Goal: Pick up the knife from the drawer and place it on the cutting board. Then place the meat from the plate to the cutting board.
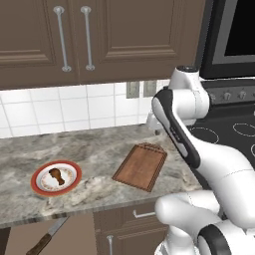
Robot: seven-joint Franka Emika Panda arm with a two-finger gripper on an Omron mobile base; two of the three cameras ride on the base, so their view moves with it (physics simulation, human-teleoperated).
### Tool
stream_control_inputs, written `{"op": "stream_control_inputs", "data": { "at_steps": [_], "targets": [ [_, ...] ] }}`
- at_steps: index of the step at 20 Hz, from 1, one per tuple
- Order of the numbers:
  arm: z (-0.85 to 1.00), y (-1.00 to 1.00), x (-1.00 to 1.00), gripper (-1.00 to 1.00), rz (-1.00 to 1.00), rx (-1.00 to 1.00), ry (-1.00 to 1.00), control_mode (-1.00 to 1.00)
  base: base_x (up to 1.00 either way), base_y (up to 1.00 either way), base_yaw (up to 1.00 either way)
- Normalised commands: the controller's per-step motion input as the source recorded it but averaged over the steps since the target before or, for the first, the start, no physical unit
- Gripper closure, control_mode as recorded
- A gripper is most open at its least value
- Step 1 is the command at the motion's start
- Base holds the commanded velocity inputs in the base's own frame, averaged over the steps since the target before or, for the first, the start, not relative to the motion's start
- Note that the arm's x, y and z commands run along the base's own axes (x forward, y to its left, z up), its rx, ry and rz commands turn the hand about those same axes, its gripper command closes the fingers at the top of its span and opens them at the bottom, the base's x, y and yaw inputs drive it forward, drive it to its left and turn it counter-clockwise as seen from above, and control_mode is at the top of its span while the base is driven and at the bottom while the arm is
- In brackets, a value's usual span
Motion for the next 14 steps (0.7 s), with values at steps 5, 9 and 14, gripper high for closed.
{"op": "stream_control_inputs", "data": {
  "at_steps": [5,9,14],
  "targets": [
    [-0.36,0.81,-0.35,-1.00,0.00,-0.08,0.00,-1.00,0.00,0.00,0.00],
    [-0.11,0.52,-0.10,-1.00,0.00,-0.01,0.00,-1.00,0.00,0.00,0.00],
    [0.00,0.15,-0.08,-1.00,0.00,0.02,0.00,-1.00,0.00,0.00,0.00]
  ]
}}
